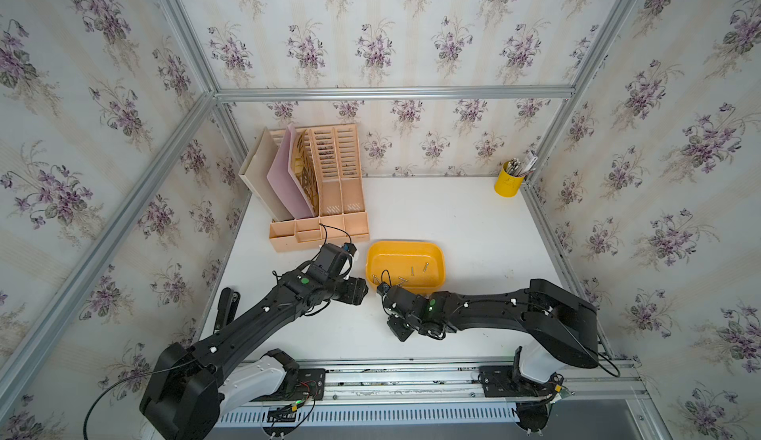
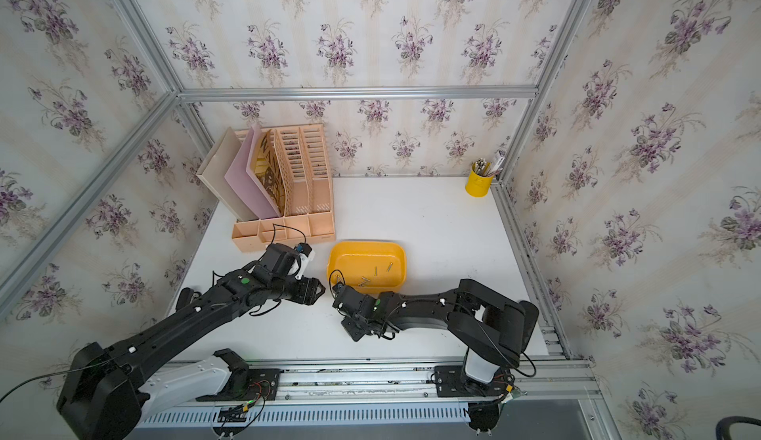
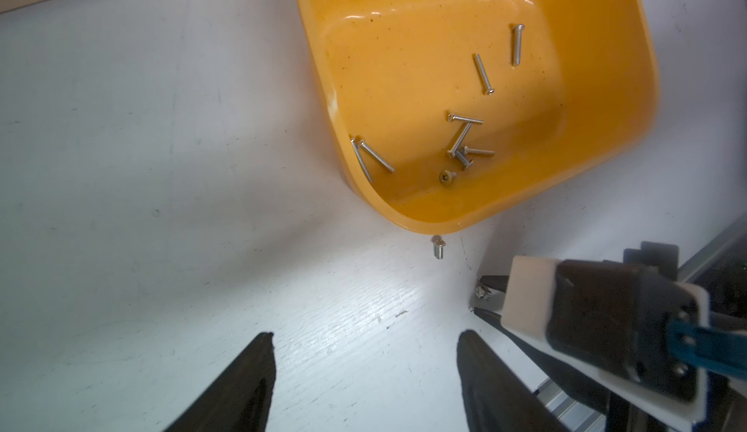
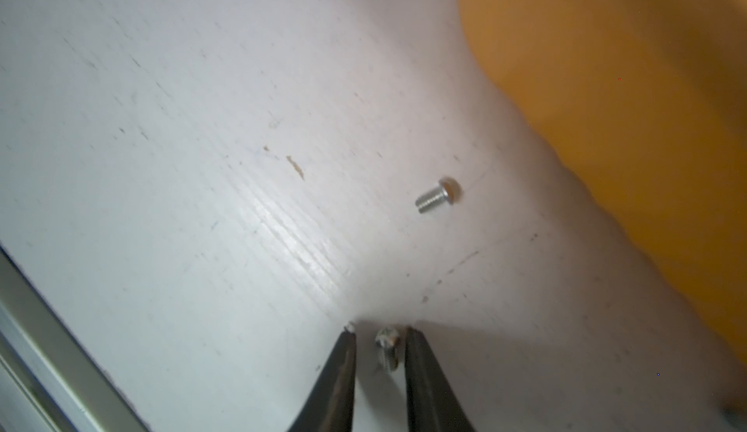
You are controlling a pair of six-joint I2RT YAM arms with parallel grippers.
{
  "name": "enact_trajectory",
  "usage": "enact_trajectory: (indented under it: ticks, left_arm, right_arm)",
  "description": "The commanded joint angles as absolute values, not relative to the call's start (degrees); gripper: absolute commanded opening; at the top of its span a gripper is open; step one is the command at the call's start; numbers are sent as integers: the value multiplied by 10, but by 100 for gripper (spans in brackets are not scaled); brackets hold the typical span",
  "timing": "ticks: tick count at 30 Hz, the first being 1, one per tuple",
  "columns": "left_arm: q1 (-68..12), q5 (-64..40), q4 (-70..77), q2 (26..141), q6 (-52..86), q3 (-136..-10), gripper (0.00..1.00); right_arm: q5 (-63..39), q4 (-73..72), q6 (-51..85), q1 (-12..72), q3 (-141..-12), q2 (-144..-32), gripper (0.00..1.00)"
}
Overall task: Put the screws on the desktop into the storage box
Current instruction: Pick up the screw from the center of the board.
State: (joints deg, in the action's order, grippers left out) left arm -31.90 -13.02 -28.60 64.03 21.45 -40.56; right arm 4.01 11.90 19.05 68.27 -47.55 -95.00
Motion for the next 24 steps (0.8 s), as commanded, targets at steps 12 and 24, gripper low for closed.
enact_trajectory:
  ticks: [12,24]
  left_arm:
    - [-316,-143,-271,637,209,-398,74]
    - [-315,-150,-268,636,212,-394,74]
  right_arm:
    - [63,170,179,682,-490,-975,10]
    - [56,161,178,680,-503,-946,0]
